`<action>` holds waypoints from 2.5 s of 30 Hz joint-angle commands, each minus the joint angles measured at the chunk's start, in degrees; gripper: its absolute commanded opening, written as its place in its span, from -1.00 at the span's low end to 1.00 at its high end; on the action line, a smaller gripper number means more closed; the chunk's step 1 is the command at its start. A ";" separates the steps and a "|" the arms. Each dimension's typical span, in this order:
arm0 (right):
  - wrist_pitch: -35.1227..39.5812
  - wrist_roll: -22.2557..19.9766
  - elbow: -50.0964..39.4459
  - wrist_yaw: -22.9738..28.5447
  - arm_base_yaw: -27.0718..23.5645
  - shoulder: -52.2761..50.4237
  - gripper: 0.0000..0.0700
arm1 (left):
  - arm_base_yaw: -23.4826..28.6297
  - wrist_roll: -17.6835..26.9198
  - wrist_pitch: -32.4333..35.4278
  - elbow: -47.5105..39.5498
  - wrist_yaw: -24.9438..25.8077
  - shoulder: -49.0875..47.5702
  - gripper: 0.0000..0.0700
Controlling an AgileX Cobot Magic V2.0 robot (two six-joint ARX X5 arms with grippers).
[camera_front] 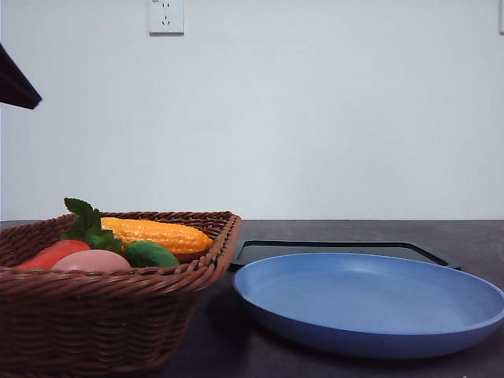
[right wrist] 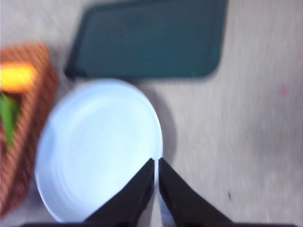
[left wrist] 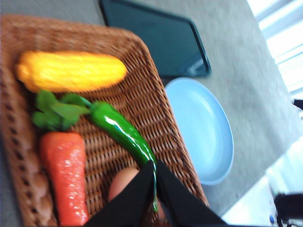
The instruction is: Transfer egg from basket to plate and serve
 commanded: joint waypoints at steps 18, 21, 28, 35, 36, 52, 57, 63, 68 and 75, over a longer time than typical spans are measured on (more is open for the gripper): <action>5.89 -1.27 -1.61 -0.20 5.88 19.77 -0.36 | -2.73 2.03 1.53 1.11 0.37 0.85 -0.07; 8.58 -1.17 -1.86 -0.31 7.14 24.03 -0.36 | -2.73 2.03 1.53 1.11 0.37 0.85 -0.07; 13.70 0.05 -1.86 -3.76 9.14 31.83 -0.36 | -2.73 2.03 1.53 1.11 0.35 0.85 -0.07; 16.74 1.46 -1.86 -4.91 10.13 36.59 -0.47 | -2.73 2.03 1.50 1.11 0.35 0.85 -0.07; 17.05 1.63 -1.86 -5.12 10.20 36.98 -0.52 | -2.73 2.03 1.51 1.12 0.35 0.85 -0.07; 16.44 2.51 -1.84 -4.55 9.82 35.96 -1.00 | -3.05 2.01 1.27 1.13 0.37 0.85 0.19; 12.55 2.63 -1.75 -4.54 8.07 30.27 -1.00 | -4.57 2.08 1.16 1.20 0.14 0.86 0.27; 8.36 2.68 -1.75 -4.53 3.95 21.05 -1.00 | -9.87 3.48 -0.71 2.68 -5.39 1.79 0.26; 7.44 2.70 -1.75 -4.57 0.21 14.41 -1.00 | -17.21 7.94 -5.85 6.69 -15.35 6.24 0.26; 7.24 2.88 -1.75 -4.61 -2.02 8.90 -1.00 | -26.40 10.92 -8.55 11.49 -25.06 16.33 0.26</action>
